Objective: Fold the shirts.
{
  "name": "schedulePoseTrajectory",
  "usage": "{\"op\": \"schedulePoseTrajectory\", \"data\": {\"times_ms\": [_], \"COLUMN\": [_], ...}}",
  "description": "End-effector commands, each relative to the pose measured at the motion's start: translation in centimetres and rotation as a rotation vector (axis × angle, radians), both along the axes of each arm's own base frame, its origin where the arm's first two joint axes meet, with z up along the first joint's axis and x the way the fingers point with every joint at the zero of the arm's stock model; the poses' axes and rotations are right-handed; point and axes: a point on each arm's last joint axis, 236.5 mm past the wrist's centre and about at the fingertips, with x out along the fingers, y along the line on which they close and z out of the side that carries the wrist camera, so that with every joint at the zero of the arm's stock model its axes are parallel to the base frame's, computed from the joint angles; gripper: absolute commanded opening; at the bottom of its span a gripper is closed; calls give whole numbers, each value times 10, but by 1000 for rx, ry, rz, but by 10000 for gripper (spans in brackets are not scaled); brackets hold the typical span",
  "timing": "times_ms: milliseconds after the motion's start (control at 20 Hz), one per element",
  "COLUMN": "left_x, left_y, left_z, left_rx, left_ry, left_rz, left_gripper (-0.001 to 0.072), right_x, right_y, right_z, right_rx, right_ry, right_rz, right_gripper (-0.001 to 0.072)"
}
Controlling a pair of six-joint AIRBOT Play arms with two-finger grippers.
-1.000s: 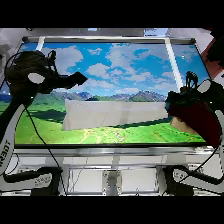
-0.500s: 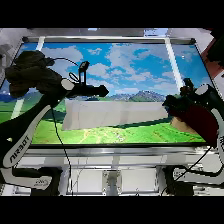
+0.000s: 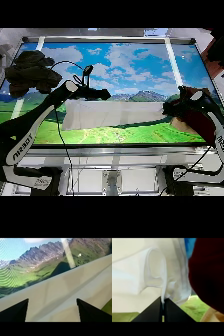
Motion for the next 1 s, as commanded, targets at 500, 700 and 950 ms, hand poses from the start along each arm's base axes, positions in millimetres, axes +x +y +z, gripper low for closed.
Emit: {"op": "schedulePoseTrajectory", "data": {"times_ms": [500, 700, 950], "left_x": [-16, -20, -57], "left_y": [-3, -3, 1], "left_z": [-5, -7, -36], "left_rx": [2, 9, 115], "left_ry": [58, 69, 167], "left_rz": [-43, -57, -197], "left_gripper": [696, 696, 665], "right_x": [-92, -102, -44], "right_y": [21, -31, -25], "right_z": [15, 31, 25], "right_rx": [108, -119, -100], "right_ry": [359, 424, 176], "right_rz": [164, 152, -2], "right_gripper": [341, 411, 528]}}
